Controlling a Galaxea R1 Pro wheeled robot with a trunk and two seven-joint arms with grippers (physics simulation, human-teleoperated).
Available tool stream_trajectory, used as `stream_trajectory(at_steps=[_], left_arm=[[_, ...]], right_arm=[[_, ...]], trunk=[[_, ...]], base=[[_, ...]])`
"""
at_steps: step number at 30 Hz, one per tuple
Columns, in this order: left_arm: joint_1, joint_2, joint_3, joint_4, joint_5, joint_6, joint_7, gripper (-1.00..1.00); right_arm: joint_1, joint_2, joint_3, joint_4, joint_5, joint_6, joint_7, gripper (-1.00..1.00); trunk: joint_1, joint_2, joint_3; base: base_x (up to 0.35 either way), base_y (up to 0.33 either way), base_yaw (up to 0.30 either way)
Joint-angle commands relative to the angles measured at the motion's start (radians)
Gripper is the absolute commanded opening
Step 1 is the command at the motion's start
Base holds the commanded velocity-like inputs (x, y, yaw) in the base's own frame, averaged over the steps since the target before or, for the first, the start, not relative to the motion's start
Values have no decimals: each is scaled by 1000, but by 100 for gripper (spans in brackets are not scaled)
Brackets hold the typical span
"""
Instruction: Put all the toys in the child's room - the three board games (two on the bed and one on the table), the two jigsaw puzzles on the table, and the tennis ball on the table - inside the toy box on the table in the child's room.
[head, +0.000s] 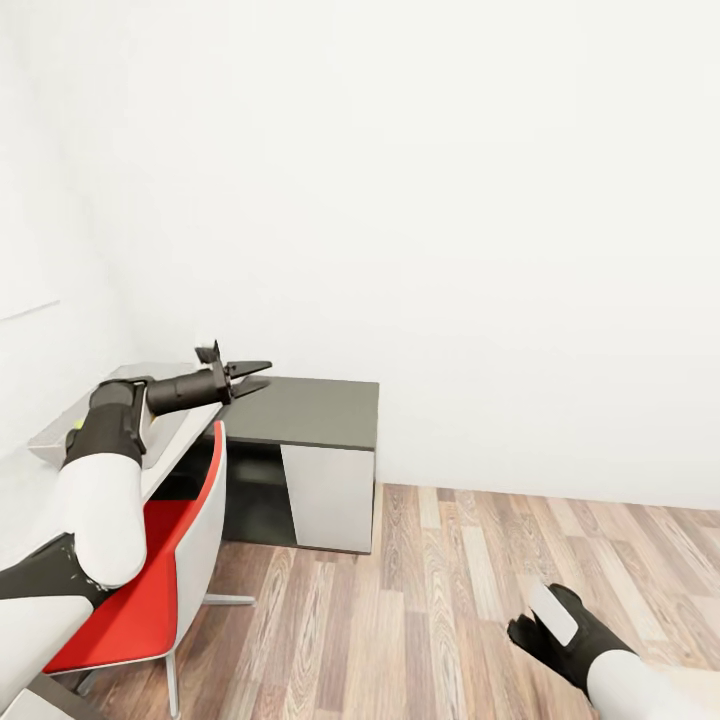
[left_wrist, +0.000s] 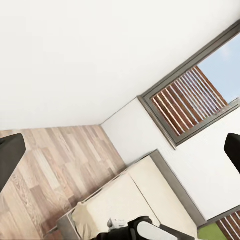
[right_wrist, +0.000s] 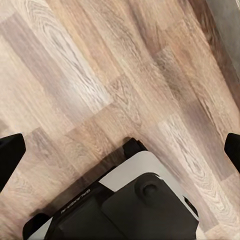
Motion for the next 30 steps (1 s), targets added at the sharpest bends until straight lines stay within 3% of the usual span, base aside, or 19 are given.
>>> stream_trajectory(at_steps=[1,8,22,30], left_arm=[[-1,0,3,-1,-11,10,-9,100],[3,9,2,-1,-12,-8,-9,100],[19,8,3,0,-17,-46,-9,100],[39,10,3,-1,-18,-48,-9,100]], right_arm=[[5,0,3,-2,-4,2,14,100],[13,3,8,-1,3,-1,55,100],[23,5,9,5,8,-27,61,100],[27,4,8,42,9,-66,66,100]], trunk=[[1,-2,-2],[1,-2,-2],[1,-2,-2],[1,-2,-3]], base=[[0,0,0],[-33,0,0],[-20,-54,-1],[-57,-104,-172]])
